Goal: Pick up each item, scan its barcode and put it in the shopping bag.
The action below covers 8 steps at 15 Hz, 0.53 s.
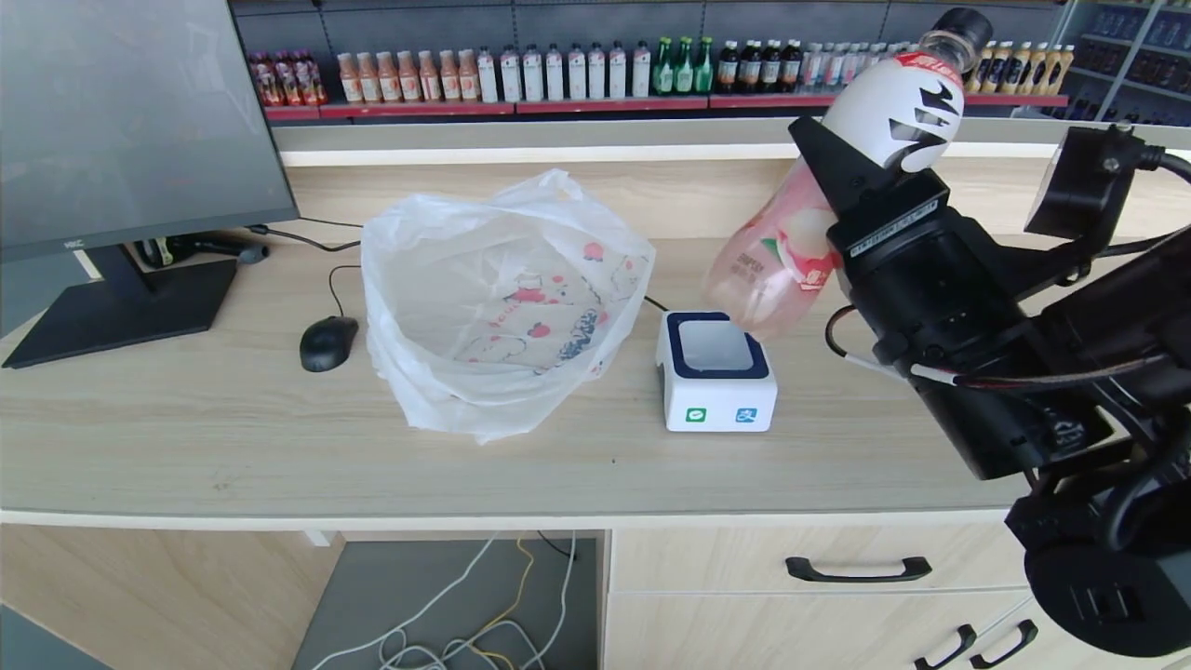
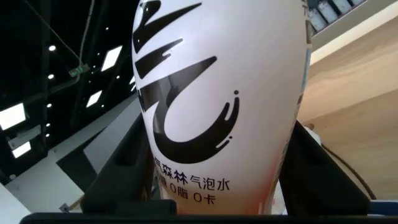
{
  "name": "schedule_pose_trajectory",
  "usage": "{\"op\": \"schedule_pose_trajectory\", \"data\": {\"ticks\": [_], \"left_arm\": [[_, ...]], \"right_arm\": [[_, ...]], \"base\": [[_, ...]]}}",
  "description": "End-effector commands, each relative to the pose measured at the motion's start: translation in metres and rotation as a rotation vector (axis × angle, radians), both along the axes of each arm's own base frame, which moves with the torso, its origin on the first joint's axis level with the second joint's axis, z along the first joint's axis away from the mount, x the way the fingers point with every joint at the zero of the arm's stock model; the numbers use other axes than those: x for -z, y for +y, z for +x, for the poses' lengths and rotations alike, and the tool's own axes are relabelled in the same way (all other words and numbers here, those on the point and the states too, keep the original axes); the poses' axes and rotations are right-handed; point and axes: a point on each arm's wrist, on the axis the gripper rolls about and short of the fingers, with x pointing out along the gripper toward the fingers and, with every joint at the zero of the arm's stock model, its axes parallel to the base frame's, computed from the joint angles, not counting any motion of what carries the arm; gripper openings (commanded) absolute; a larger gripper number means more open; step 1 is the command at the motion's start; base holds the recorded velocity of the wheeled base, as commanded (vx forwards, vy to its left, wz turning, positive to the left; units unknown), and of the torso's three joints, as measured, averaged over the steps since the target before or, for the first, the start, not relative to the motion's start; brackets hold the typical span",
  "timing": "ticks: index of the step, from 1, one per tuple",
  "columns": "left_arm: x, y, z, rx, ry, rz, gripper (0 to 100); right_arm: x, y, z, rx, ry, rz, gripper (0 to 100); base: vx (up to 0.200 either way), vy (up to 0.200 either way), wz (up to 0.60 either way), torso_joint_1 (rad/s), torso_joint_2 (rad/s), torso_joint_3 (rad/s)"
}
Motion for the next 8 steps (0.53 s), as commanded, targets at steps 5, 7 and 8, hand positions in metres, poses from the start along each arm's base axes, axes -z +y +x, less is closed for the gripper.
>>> {"op": "schedule_pose_trajectory", "data": {"ticks": [5, 7, 8], "left_arm": [[0.000, 0.000, 0.000, 0.000, 0.000, 0.000, 100], [0.000, 0.000, 0.000, 0.000, 0.000, 0.000, 100], [0.000, 0.000, 0.000, 0.000, 0.000, 0.000, 100]], "right_arm": [[0.004, 0.014, 0.022, 0.033, 0.068, 0.158, 0], [0.009, 0.016, 0.027, 0.025, 0.101, 0.209, 0], [0.008, 0.018, 0.030, 0.017, 0.111, 0.264, 0]], "base": [[0.000, 0.000, 0.00, 0.000, 0.00, 0.000], [0.000, 0.000, 0.00, 0.000, 0.00, 0.000], [0.000, 0.000, 0.00, 0.000, 0.00, 0.000]]}}
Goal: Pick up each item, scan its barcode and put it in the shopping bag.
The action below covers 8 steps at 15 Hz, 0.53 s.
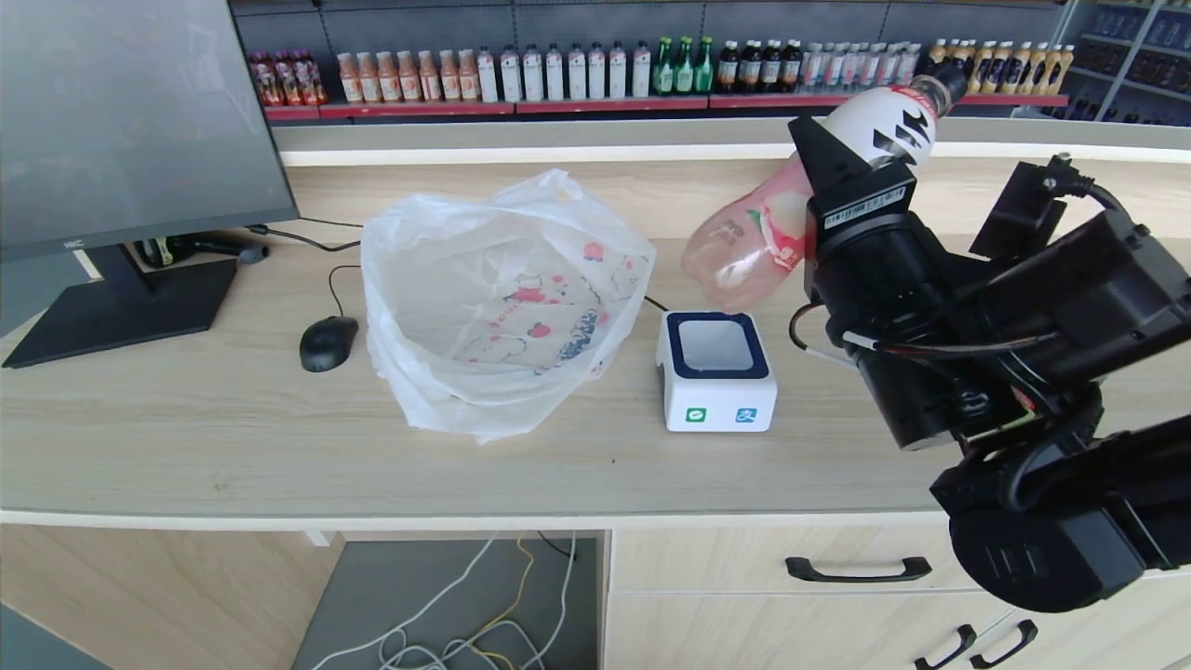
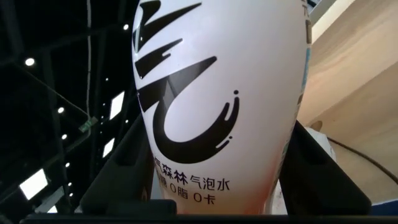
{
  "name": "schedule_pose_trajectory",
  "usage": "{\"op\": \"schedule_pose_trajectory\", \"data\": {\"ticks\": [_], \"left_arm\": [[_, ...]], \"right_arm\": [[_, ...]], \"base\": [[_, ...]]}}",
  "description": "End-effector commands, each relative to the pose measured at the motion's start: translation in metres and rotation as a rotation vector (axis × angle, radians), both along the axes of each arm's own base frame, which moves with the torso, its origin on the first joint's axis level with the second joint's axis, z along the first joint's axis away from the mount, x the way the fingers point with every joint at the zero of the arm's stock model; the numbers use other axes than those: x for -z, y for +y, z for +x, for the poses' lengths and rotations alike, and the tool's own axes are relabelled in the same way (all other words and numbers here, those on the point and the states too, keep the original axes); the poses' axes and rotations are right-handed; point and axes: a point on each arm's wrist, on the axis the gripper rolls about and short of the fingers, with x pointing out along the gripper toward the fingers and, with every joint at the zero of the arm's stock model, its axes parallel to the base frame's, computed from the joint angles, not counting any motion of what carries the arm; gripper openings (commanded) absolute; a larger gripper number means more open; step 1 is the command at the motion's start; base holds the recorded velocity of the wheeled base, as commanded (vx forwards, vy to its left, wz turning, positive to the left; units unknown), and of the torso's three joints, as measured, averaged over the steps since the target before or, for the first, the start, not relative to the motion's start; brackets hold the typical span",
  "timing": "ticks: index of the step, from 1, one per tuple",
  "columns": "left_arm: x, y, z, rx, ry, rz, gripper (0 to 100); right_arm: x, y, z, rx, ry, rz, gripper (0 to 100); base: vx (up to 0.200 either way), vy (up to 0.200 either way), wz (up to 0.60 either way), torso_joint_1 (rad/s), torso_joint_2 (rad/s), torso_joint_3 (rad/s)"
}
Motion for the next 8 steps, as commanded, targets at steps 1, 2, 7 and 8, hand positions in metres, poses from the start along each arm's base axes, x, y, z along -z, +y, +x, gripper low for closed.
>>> {"op": "schedule_pose_trajectory", "data": {"ticks": [1, 2, 7, 8], "left_arm": [[0.000, 0.000, 0.000, 0.001, 0.000, -0.001, 100], [0.000, 0.000, 0.000, 0.000, 0.000, -0.001, 100], [0.000, 0.000, 0.000, 0.001, 0.000, -0.001, 100], [0.000, 0.000, 0.000, 0.000, 0.000, -0.001, 100]], "right_arm": [[0.007, 0.005, 0.008, 0.005, 0.026, 0.034, 0], [0.011, 0.006, 0.010, -0.002, 0.043, 0.048, 0], [0.027, 0.013, 0.020, -0.034, 0.093, 0.091, 0], [0.031, 0.014, 0.023, -0.033, 0.105, 0.094, 0]], "base": [[0.000, 0.000, 0.00, 0.000, 0.00, 0.000], [0.000, 0.000, 0.00, 0.000, 0.00, 0.000], [0.000, 0.000, 0.00, 0.000, 0.00, 0.000], [0.000, 0.000, 0.00, 0.000, 0.00, 0.000]]}}
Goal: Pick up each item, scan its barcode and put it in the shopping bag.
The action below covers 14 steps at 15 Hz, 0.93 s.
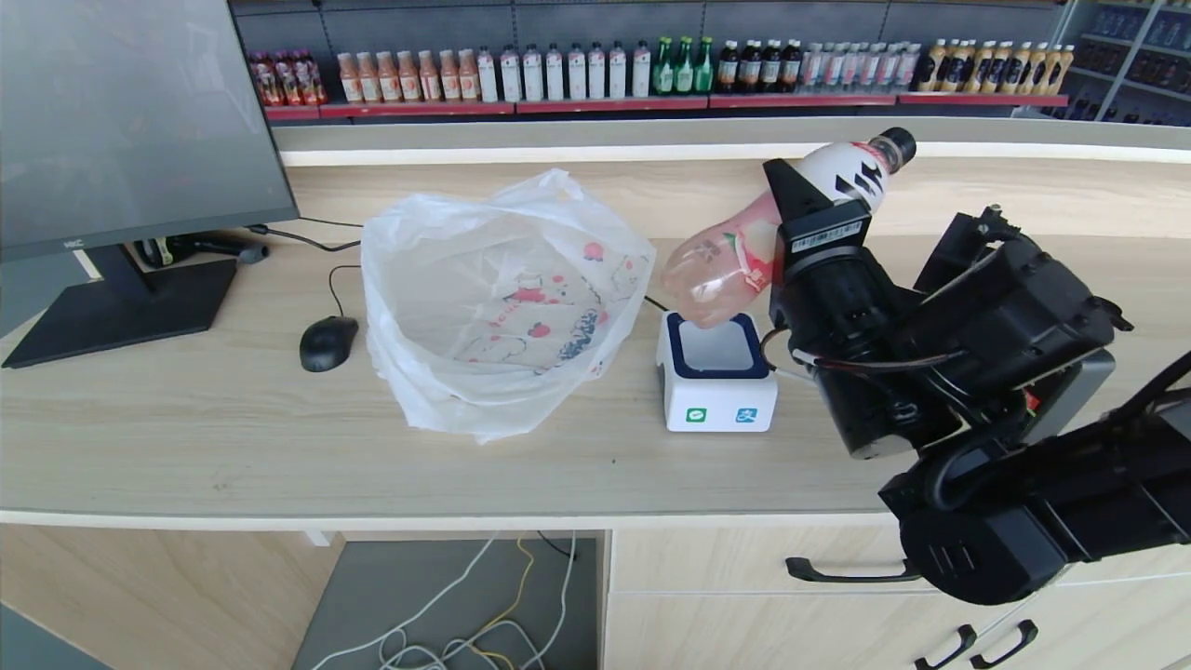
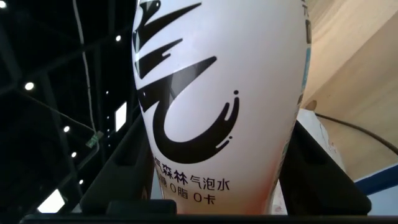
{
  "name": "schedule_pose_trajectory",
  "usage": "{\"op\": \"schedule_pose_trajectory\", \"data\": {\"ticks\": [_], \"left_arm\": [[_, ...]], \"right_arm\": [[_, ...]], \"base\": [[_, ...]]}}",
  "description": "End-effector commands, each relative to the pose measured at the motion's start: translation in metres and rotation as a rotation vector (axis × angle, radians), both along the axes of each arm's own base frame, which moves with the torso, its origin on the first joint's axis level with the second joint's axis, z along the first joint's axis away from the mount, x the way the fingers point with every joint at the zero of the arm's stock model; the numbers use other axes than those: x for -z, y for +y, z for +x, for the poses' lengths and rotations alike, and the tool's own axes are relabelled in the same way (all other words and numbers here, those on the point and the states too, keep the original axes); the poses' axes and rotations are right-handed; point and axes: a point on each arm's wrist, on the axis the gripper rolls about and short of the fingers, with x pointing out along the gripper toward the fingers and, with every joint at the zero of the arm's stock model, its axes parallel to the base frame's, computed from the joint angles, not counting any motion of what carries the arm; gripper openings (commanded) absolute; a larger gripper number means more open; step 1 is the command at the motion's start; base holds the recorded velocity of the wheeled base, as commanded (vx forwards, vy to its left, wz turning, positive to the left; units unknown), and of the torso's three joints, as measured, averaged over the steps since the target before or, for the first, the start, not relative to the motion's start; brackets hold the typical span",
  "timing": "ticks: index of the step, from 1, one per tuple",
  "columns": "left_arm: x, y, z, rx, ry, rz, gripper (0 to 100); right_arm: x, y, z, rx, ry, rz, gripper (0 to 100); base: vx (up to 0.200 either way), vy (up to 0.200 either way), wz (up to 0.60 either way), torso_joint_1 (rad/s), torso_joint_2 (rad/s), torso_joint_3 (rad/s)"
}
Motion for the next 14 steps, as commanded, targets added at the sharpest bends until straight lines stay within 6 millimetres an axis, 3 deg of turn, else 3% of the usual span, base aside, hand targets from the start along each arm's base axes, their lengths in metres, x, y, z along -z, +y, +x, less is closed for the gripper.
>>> {"op": "schedule_pose_trajectory", "data": {"ticks": [1, 6, 14], "left_arm": [[0.000, 0.000, 0.000, 0.000, 0.000, 0.000, 100], [0.000, 0.000, 0.000, 0.000, 0.000, 0.000, 100], [0.000, 0.000, 0.000, 0.000, 0.000, 0.000, 100]], "right_arm": [[0.011, 0.003, 0.006, -0.003, 0.027, -0.003, 0], [0.031, 0.005, 0.020, 0.002, 0.076, -0.008, 0], [0.041, 0.006, 0.027, 0.006, 0.098, -0.011, 0]], "base": [[0.000, 0.000, 0.00, 0.000, 0.00, 0.000], [0.000, 0.000, 0.00, 0.000, 0.00, 0.000], [0.000, 0.000, 0.00, 0.000, 0.00, 0.000]]}}
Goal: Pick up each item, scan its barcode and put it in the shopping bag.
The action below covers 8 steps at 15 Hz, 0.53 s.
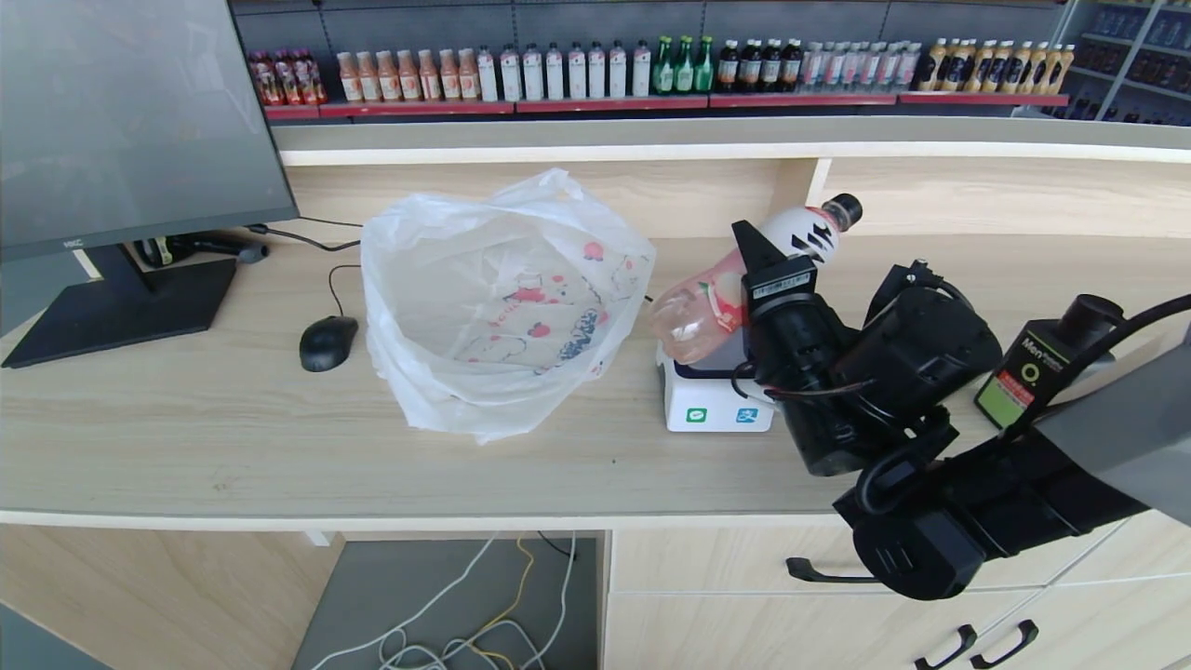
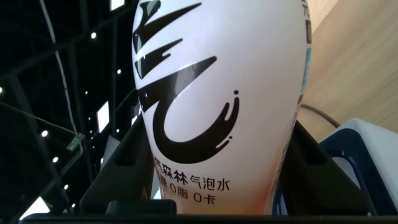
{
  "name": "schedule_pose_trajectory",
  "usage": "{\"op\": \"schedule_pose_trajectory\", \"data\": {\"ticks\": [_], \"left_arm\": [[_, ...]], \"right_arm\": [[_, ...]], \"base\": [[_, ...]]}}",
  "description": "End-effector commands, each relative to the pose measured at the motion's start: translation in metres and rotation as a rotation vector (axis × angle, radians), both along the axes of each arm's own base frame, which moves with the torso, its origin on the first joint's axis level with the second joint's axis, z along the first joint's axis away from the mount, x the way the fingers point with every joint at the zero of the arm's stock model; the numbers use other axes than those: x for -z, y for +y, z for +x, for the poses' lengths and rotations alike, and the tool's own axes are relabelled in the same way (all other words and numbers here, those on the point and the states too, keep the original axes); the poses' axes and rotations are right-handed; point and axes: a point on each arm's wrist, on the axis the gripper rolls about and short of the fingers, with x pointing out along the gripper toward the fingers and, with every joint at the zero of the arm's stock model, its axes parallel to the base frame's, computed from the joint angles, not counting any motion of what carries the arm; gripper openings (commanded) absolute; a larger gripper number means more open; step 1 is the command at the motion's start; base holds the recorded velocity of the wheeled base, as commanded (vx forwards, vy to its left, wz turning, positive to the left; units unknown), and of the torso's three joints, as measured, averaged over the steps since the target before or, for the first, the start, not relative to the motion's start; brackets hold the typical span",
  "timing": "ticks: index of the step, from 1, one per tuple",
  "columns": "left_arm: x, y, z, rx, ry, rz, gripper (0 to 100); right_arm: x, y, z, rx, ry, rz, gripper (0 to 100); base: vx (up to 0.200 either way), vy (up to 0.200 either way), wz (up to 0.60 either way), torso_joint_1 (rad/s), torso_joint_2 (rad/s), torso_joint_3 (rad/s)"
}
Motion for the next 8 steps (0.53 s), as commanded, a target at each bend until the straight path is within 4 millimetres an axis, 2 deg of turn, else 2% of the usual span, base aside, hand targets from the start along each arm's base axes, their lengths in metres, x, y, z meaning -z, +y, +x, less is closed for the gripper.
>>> {"op": "schedule_pose_trajectory", "data": {"ticks": [1, 8], "left_arm": [[0.0000, 0.0000, 0.0000, 0.001, 0.000, 0.000, 100], [0.0000, 0.0000, 0.0000, 0.000, 0.000, 0.000, 100]], "right_arm": [[0.0035, 0.0012, 0.0016, 0.000, 0.007, -0.005, 0], [0.0081, 0.0011, 0.0015, -0.008, 0.023, 0.003, 0]], "base": [[0.000, 0.000, 0.00, 0.000, 0.00, 0.000], [0.000, 0.000, 0.00, 0.000, 0.00, 0.000]]}}
